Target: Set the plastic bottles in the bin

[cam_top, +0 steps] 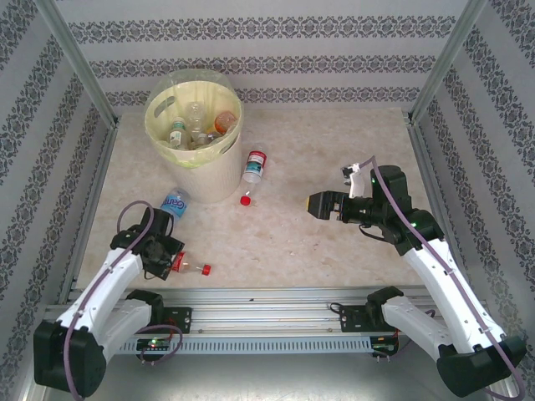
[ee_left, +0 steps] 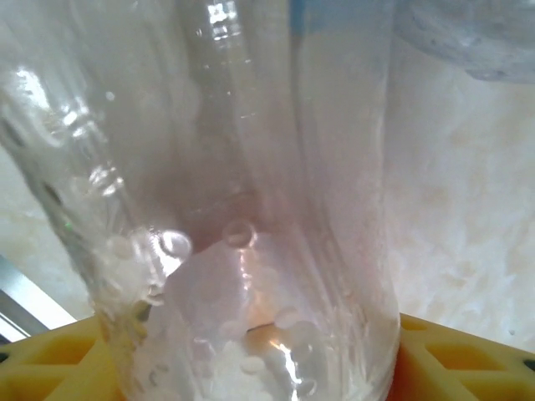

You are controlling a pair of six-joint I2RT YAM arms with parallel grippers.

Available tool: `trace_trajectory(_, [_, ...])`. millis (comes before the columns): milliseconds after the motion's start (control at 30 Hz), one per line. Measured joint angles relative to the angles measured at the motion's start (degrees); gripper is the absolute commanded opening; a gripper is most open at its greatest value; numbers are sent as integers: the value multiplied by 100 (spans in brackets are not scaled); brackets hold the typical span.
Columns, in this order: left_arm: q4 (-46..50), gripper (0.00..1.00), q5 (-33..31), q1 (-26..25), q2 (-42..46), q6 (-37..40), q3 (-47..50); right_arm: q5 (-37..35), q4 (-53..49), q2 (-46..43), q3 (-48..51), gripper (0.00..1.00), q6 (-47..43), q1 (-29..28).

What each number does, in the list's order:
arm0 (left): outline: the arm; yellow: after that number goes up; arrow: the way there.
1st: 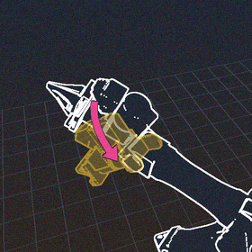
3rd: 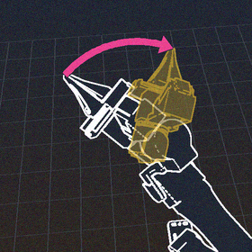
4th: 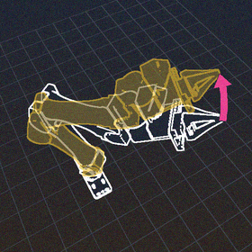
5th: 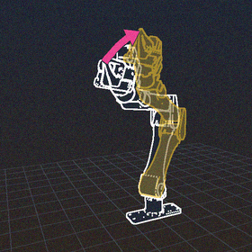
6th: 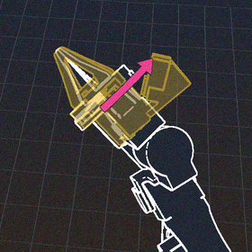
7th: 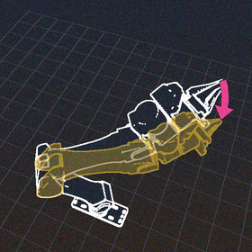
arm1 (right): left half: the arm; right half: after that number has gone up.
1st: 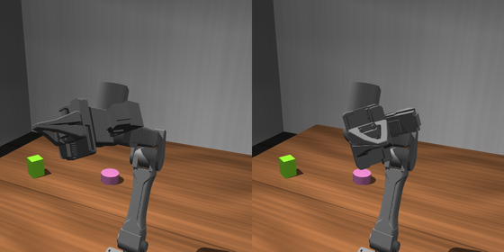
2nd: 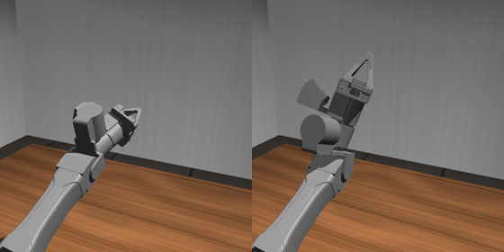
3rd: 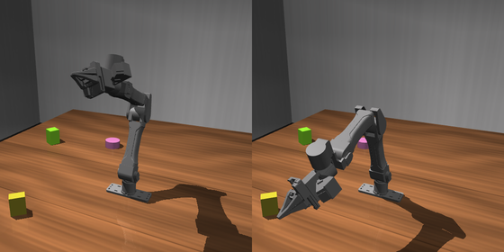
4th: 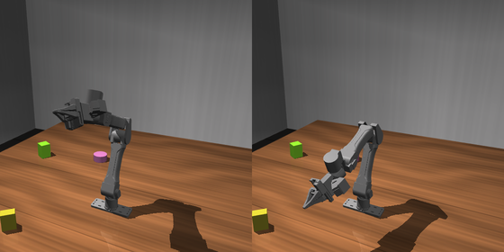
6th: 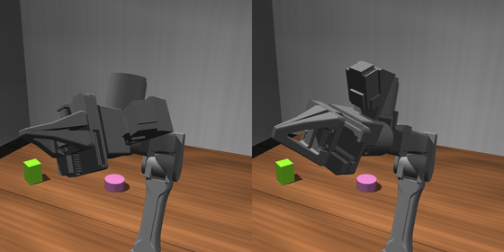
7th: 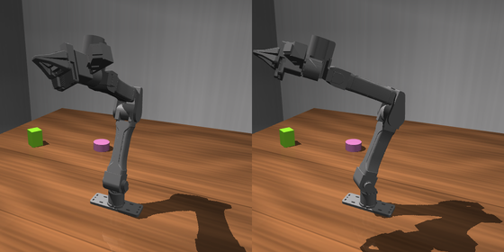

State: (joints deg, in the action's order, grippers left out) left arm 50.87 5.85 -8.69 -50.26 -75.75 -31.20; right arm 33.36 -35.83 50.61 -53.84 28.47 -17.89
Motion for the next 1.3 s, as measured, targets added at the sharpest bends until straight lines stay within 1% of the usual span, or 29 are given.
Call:
trace_trajectory(167, [321, 62, -35, 0, 426, -15, -216, 0, 0, 0, 0, 98, 0, 0])
trace_trajectory(300, [573, 60, -140, 0, 459, 173, -737, 0, 2, 0, 0, 98, 0, 0])
trace_trajectory(500, [721, 60, -424, -13, 234, 933, -1910, 0, 2, 2, 0, 98, 0, 0])
trace_trajectory(600, [730, 58, -516, -24, 22, 1530, -2562, 0, 0, 2, 0, 98, 0, 0])
trace_trajectory(700, [737, 57, -573, -26, -400, 2326, -3405, 0, 2, 7, 0, 98, 0, 0])
trace_trajectory(900, [787, 57, -654, -26, -1766, 4002, -5805, 2, 0, 28, -2, 98, -2, 0])
trace_trajectory(967, [802, 56, -680, -26, -2170, 4518, -6570, 2, 0, 28, -4, 98, 0, 0])
trace_trajectory(1167, [887, 54, -835, -26, -3117, 5637, -8325, 2, -2, 28, -28, 98, 0, 0])
trace_trajectory(1300, [920, 54, -848, -26, -3757, 6175, -9396, 0, -9, 28, -74, 98, 0, 0])
